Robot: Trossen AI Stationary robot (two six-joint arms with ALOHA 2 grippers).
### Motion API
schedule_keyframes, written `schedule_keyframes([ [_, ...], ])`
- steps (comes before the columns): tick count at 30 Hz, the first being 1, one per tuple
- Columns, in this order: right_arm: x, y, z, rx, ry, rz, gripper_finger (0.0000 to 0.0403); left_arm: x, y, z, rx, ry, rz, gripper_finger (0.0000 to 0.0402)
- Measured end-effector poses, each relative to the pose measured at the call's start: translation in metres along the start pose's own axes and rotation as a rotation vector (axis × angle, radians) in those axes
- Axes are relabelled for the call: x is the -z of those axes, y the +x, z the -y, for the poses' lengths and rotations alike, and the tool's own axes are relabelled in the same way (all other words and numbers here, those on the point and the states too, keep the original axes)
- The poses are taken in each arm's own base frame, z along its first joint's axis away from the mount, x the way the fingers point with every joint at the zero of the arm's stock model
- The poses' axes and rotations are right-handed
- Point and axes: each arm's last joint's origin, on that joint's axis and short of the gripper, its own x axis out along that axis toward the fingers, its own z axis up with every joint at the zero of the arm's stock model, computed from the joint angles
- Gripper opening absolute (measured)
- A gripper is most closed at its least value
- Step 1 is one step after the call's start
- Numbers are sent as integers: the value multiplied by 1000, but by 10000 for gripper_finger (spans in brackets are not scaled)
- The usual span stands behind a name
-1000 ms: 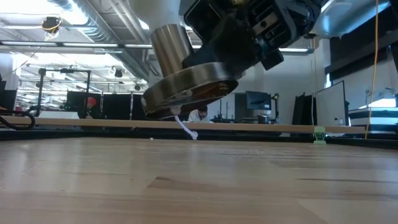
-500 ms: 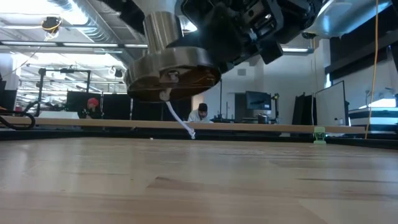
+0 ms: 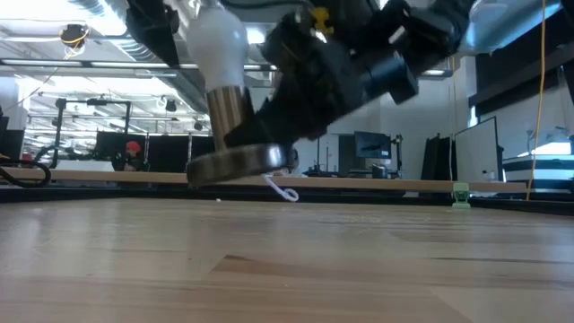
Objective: Screw lightbulb
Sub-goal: Insert the lightbulb into the lamp
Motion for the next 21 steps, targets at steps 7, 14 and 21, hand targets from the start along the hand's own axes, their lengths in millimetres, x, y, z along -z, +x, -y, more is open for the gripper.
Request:
schedule_keyframes([
  [7, 30, 8, 2, 88, -30, 78, 179, 9, -1, 14, -87, -3, 94, 314],
  [14, 47, 18, 3, 95, -40, 84, 182, 30, 30, 24, -45, -9, 192, 315],
  [21, 52, 20, 4, 94, -35, 63, 231, 64, 73, 16, 3, -40, 311, 315],
])
